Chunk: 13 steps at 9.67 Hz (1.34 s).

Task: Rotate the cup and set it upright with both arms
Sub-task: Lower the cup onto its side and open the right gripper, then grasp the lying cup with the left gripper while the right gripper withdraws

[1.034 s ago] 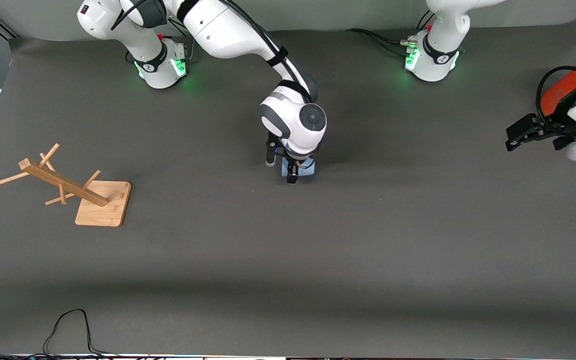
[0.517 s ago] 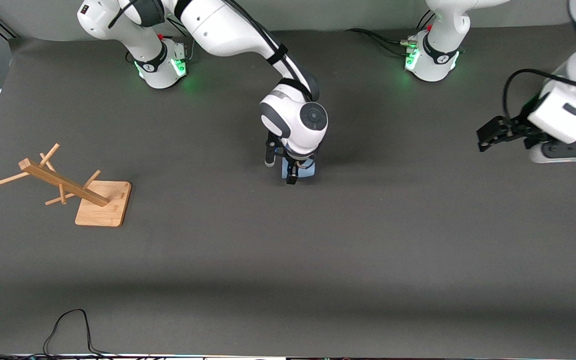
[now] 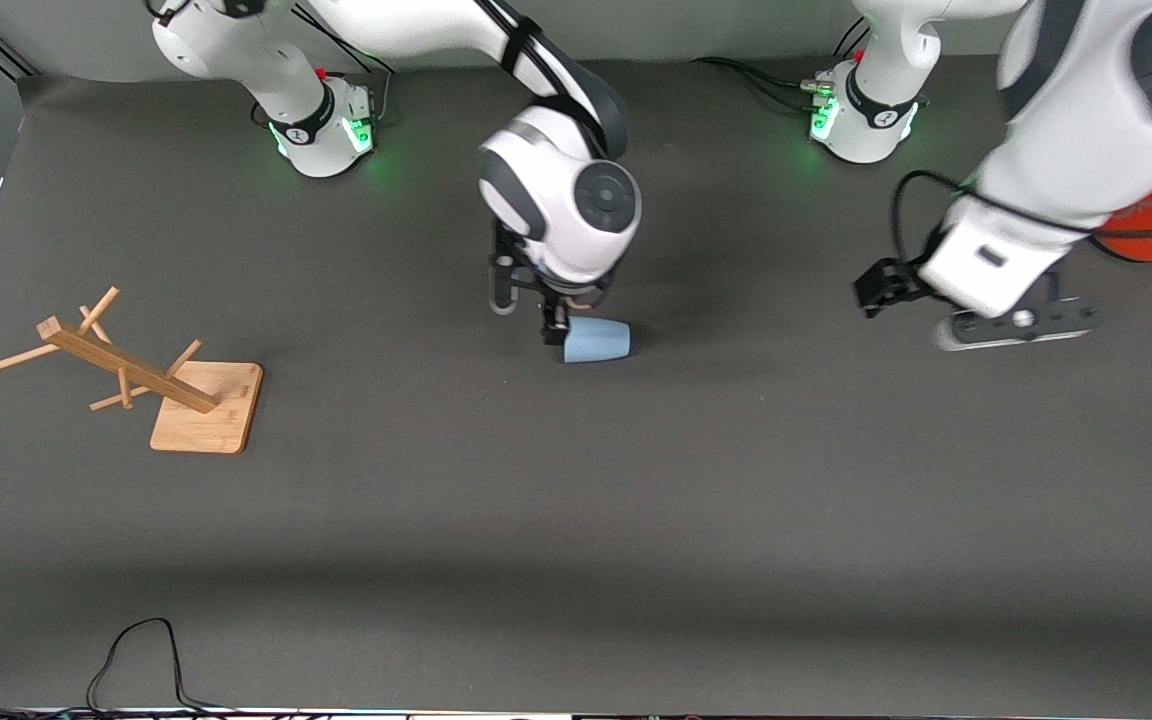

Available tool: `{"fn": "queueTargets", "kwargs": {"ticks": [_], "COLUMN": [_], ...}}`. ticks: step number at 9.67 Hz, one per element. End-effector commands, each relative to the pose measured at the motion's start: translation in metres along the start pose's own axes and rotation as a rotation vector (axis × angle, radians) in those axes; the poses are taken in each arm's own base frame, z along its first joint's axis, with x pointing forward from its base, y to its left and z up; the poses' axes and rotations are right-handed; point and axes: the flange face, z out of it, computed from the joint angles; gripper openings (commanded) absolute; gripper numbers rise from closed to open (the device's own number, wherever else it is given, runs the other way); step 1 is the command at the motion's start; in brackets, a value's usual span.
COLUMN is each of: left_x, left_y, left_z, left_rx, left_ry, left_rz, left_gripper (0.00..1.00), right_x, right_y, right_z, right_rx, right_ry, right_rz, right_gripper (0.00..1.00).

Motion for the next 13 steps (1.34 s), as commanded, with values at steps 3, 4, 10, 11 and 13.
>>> {"fn": "queueTargets", "kwargs": {"ticks": [3,4,10,11,13], "left_x": [-0.028,-0.045,-0.138,-0.152,-0.176], "left_y": [0.135,0.179,0.361,0.375,0.391], "left_z": [0.077,0.099,0.218,0.241,0.282], "left_rx": [0.110,0.146,0.282,0.300,0.344], "left_ry": [0.035,0.052,0.242,0.241,0.251], "left_rz": [-0.063,-0.068,-0.066,-0.034,0.027], "left_gripper": [1.00,1.00,0.99,0.98,0.98], "right_x": [0.165,0.213,0.408,0.426,0.451], "right_y": [0.027,0.034,0.033,0.030,0.022], "right_z": [-0.094,-0.108,-0.118,-0.116,-0.110], "right_rx": [-0.055,-0.031,0.141,0.165,0.194], "right_ry": [-0.100,-0.139,-0.242,-0.240,-0.227], "right_rz": [-0.400,-0.548,-1.134,-1.153,-1.170], "right_gripper": [1.00,1.00,1.00,1.00,1.00]}}
